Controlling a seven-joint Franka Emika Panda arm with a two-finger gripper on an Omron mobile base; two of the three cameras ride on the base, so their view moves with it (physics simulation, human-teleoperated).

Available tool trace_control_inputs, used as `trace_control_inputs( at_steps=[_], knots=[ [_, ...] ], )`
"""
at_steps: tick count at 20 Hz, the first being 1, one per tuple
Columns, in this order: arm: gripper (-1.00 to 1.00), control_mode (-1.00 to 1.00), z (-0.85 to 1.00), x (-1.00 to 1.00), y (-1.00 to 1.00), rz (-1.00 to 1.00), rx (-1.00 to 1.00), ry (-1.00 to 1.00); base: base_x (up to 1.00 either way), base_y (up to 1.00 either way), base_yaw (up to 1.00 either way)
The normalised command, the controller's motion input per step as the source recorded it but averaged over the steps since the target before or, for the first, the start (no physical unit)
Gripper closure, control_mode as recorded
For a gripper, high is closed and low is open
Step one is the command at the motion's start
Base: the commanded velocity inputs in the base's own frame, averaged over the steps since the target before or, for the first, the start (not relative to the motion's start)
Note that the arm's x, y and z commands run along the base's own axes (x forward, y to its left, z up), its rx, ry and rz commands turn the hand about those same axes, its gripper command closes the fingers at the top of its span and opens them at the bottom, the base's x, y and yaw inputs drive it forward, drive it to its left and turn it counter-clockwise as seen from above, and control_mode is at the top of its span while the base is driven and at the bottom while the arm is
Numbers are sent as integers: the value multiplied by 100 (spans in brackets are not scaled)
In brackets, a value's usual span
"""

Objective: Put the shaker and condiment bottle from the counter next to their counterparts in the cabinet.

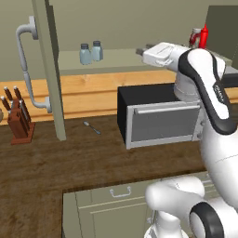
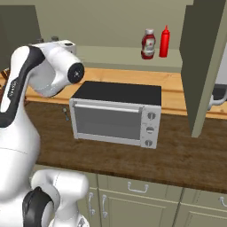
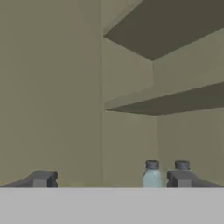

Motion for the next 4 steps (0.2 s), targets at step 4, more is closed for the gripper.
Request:
trace_control_inputs(
  at_steps=[4],
  knots=[
    [-100,-100,24,-100,-18,-26,13,0,0,0,0]
  ],
)
